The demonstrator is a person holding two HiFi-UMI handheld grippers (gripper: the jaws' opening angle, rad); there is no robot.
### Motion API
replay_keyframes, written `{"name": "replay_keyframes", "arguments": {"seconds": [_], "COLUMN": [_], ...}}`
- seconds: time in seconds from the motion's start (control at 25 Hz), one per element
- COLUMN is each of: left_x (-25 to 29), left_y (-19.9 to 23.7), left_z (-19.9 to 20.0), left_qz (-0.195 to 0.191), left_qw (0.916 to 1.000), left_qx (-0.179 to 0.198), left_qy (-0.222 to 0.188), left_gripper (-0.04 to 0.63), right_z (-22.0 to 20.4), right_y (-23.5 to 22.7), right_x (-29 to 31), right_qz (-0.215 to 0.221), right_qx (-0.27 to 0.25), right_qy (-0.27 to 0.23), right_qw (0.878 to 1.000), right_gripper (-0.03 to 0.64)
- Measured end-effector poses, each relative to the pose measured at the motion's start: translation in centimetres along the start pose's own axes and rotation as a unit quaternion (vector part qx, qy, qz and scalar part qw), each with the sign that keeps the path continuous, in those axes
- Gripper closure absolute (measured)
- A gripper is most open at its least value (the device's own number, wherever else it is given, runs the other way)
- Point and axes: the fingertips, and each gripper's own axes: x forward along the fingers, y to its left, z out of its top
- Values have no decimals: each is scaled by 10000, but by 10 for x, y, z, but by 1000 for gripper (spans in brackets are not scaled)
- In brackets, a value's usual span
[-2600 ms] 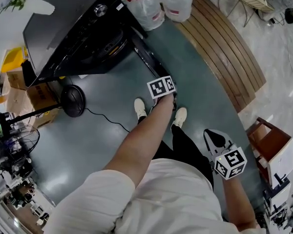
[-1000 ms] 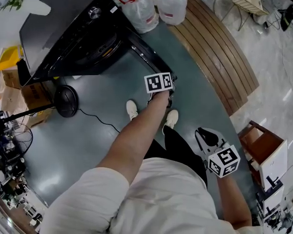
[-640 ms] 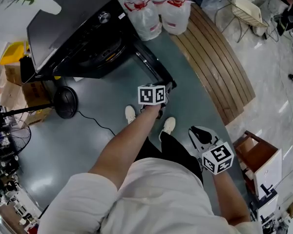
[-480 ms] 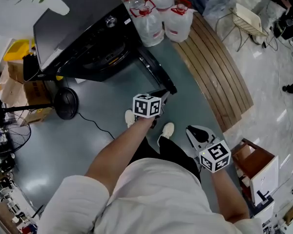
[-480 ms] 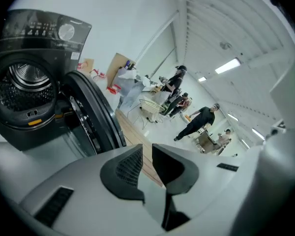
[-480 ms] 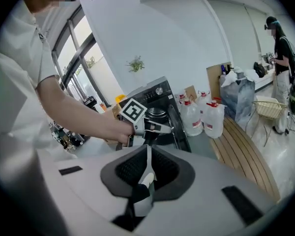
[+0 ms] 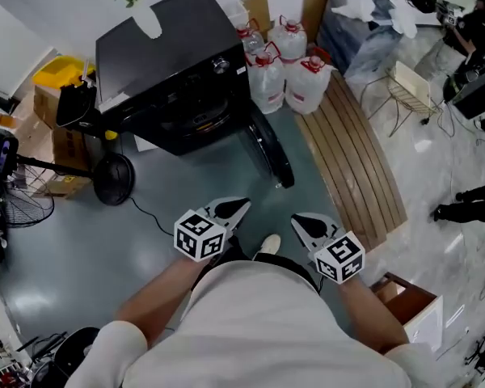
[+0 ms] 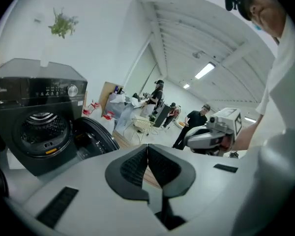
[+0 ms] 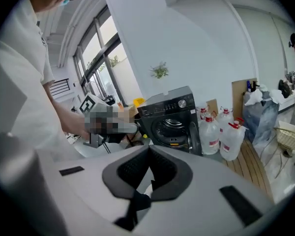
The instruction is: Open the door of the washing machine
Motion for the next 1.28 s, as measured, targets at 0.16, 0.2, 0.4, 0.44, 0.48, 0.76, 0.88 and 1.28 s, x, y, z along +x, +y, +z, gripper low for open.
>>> {"name": "replay_keyframes", "arguments": {"seconds": [0.16, 0.2, 0.4, 0.44, 0.48, 0.76, 0.88, 1.28], "left_x": [-45, -53, -84, -88, -92, -109, -115, -126], "left_y": [-21, -26, -33, -33, -33, -30, -26, -9], "left_z": [11, 12, 14, 13, 12, 17, 20, 22], "left_qz": [-42, -54, 0, 13, 22, -55, -63, -64], "left_qw": [9994, 9993, 9987, 9986, 9985, 9974, 9971, 9973], "left_qx": [172, 210, 256, 260, 258, 275, 307, 294], "left_qy": [-287, -321, -452, -468, -489, -662, -690, -664], "left_gripper": [577, 577, 577, 577, 577, 577, 577, 577], "right_z": [11, 13, 32, 36, 38, 52, 56, 65], "right_y": [20, 26, 45, 48, 50, 65, 68, 76], "right_x": [8, 10, 19, 21, 22, 36, 41, 56], "right_qz": [334, 402, 688, 720, 744, 874, 880, 873], "right_qx": [-247, -307, -515, -547, -573, -728, -809, -919], "right_qy": [59, 85, 118, 107, 103, 141, 169, 241], "right_qw": [9991, 9987, 9962, 9958, 9955, 9934, 9927, 9916], "right_gripper": [607, 607, 607, 607, 607, 607, 608, 609]}}
